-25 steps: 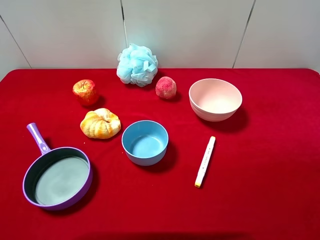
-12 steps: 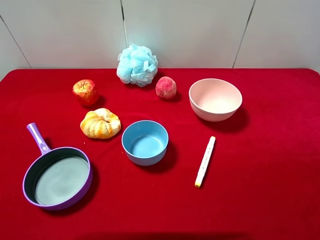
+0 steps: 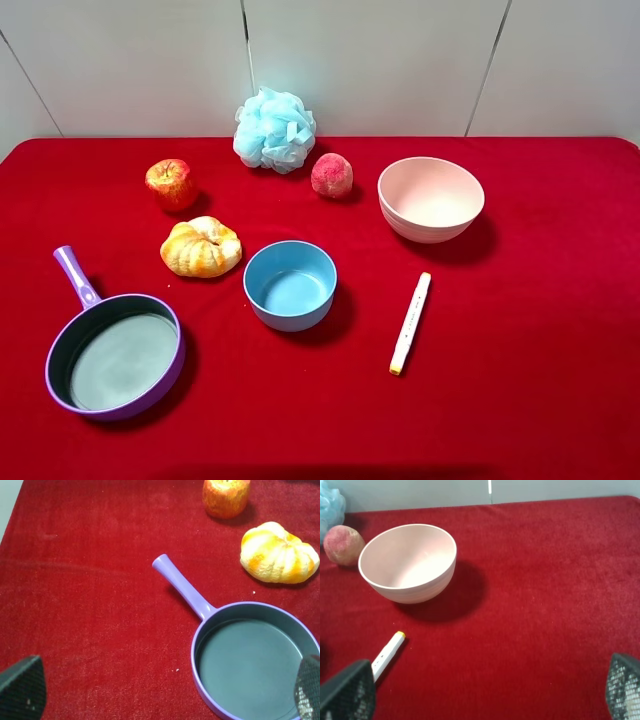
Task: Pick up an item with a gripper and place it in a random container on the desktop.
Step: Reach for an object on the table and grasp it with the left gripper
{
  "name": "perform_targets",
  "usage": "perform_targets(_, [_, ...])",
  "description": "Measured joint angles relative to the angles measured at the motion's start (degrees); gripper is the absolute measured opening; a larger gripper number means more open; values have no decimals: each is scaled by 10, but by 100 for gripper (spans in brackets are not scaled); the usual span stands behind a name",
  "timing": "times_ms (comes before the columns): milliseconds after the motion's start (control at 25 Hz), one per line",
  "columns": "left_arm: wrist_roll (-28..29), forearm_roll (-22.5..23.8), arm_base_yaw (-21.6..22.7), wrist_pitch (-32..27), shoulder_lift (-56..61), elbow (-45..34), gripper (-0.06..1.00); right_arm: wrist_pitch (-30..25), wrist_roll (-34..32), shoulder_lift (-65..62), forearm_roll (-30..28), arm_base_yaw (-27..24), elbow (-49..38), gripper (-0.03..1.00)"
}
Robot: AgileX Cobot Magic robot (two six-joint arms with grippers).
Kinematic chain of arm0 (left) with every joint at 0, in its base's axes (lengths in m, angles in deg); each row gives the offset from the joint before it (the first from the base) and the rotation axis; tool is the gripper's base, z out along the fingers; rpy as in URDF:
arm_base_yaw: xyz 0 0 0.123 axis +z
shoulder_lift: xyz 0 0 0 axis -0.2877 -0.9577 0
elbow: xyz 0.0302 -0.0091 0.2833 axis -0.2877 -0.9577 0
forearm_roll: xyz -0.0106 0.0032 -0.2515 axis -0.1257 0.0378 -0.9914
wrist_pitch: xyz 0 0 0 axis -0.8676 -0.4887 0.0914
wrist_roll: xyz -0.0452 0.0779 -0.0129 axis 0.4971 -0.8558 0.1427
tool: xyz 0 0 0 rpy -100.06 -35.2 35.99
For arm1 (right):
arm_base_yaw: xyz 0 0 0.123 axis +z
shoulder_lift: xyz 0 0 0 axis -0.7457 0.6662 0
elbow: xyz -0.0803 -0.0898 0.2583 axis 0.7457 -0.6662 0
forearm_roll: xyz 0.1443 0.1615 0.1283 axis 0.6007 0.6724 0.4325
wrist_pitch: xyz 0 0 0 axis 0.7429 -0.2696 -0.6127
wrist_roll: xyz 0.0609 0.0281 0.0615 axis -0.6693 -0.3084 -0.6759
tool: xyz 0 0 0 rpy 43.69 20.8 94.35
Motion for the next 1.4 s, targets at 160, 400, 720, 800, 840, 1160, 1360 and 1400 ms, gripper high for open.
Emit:
perform_targets(160, [1, 0, 0, 1, -37, 21, 99, 0, 0, 0, 0, 0, 0, 69])
perform_targets(400, [1, 0, 0, 7, -157, 63, 99, 0, 0, 0, 0, 0, 0, 69])
perform_targets(720, [-31, -1, 0, 33, -341, 138, 99, 0, 0, 0, 0, 0, 0, 69])
perform_targets(800, [-51, -8, 0, 34, -384, 159, 99, 0, 0, 0, 0, 0, 0, 69])
perform_targets(840, [-60, -13, 0, 35, -407, 170, 99, 0, 0, 0, 0, 0, 0, 69])
perform_targets(1160, [-100, -45, 0, 50, -555, 249, 99, 0, 0, 0, 0, 0, 0, 69])
perform_targets(1360, [-102, -45, 0, 64, -628, 294, 99, 0, 0, 0, 0, 0, 0, 69])
perform_targets(1400, [-102, -45, 0, 64, -643, 304, 99, 0, 0, 0, 0, 0, 0, 69])
